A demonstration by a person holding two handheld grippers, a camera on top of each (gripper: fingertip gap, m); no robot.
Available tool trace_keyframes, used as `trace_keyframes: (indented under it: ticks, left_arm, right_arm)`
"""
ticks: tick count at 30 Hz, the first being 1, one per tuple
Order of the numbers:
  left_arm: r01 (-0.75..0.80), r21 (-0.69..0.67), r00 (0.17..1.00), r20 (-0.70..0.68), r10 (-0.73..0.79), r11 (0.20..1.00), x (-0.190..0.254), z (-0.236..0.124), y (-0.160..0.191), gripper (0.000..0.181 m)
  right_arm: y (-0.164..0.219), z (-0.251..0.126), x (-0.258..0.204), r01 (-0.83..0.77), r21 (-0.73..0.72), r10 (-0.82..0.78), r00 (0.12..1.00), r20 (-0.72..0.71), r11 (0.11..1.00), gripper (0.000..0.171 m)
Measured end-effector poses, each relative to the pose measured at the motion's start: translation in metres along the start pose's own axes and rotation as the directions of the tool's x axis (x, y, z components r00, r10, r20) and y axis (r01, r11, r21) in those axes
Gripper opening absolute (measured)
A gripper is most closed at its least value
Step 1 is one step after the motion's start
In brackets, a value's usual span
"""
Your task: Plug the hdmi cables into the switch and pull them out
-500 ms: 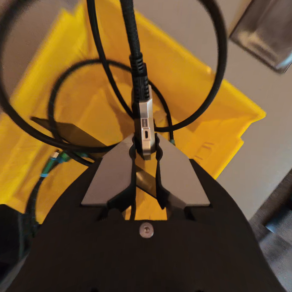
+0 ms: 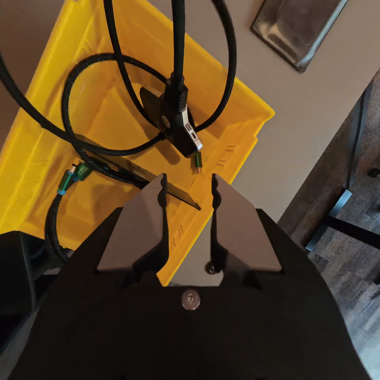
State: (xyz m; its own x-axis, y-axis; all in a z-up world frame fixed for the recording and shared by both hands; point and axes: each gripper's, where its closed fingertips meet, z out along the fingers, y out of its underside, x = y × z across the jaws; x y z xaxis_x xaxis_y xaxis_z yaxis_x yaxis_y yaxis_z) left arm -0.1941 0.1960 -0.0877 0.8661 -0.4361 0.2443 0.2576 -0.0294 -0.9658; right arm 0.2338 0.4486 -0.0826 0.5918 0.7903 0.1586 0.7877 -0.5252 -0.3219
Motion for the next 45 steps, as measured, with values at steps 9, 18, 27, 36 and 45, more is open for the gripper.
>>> trace_keyframes:
  ticks: [9, 18, 27, 36, 45]
  left_arm:
    - [-0.012, -0.022, 1.0, 0.004, 0.013, 1.0, 0.001, 0.002, 0.003, 0.0]
    - [-0.055, -0.053, 0.998, 0.023, 0.056, 0.997, 0.003, 0.005, 0.007, 0.0]
    - [-0.128, -0.076, 0.992, 0.006, 0.128, 0.989, 0.013, 0.008, 0.012, 0.002]
    - [-0.129, -0.087, 0.992, -0.019, 0.127, 0.988, 0.022, -0.017, 0.009, 0.039]
    - [-0.208, -0.271, 0.898, 0.327, 0.293, 0.94, -0.042, -0.112, -0.107, 0.045]
  right_arm:
    - [-0.113, -0.109, -0.091, -0.089, 0.661, -0.009, 0.99, 0.143, 0.745, 0.047]
    - [-0.197, -0.095, -0.308, -0.122, 0.88, -0.317, 0.903, 0.291, 0.46, 0.07]
    - [-0.245, 0.069, -0.388, -0.05, 0.792, -0.417, 0.829, 0.373, 0.609, 0.07]
    - [-0.253, 0.068, -0.387, -0.104, 0.838, -0.448, 0.806, 0.387, 0.536, 0.071]
    - [-0.249, 0.073, -0.397, -0.013, 0.838, -0.487, 0.809, 0.329, 0.545, 0.069]
